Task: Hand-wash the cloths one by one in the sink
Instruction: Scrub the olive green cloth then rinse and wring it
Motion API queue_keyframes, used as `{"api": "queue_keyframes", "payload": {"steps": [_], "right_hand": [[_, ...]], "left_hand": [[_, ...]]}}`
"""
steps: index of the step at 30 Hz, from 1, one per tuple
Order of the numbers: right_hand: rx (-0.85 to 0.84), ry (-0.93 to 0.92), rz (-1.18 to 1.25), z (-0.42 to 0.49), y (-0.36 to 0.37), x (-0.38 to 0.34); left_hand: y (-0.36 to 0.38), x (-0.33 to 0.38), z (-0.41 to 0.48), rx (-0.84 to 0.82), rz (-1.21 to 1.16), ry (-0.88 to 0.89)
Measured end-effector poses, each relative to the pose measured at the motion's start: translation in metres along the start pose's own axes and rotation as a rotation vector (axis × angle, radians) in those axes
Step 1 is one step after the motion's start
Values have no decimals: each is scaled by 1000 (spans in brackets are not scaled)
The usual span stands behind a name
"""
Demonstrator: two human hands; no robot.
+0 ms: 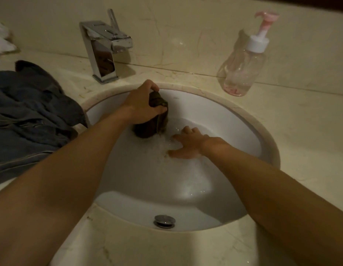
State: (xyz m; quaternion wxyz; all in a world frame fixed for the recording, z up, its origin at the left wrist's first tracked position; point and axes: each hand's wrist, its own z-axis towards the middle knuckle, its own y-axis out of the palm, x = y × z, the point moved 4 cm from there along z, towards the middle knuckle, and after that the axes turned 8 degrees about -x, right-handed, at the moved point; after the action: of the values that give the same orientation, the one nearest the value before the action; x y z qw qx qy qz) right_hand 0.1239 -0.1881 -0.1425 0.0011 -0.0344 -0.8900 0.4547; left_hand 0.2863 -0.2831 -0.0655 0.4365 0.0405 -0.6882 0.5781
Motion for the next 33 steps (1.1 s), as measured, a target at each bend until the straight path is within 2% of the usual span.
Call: {"api": "queue_keyframes", "payload": {"steps": [5, 10, 14, 24, 26, 30, 33], "right_hand": [[-15, 17, 55, -1, 0, -4], [143, -17, 183, -5, -12, -1], [35, 7, 134, -3, -3, 1], [19, 29, 169, 5, -2, 5], [92, -17, 253, 4, -10, 4], [429, -147, 579, -10, -40, 3], [519, -364, 796, -24, -56, 0]], "left_hand": [[1, 0, 0, -16, 15, -5], [1, 1, -1, -14, 2, -1], [1, 1, -1, -17, -12, 1], [0, 0, 0, 1, -22, -8], [0, 2, -1, 10, -27, -8], [-2, 18, -5, 17, -65, 25], [-4, 44, -10, -15, -221, 143]]}}
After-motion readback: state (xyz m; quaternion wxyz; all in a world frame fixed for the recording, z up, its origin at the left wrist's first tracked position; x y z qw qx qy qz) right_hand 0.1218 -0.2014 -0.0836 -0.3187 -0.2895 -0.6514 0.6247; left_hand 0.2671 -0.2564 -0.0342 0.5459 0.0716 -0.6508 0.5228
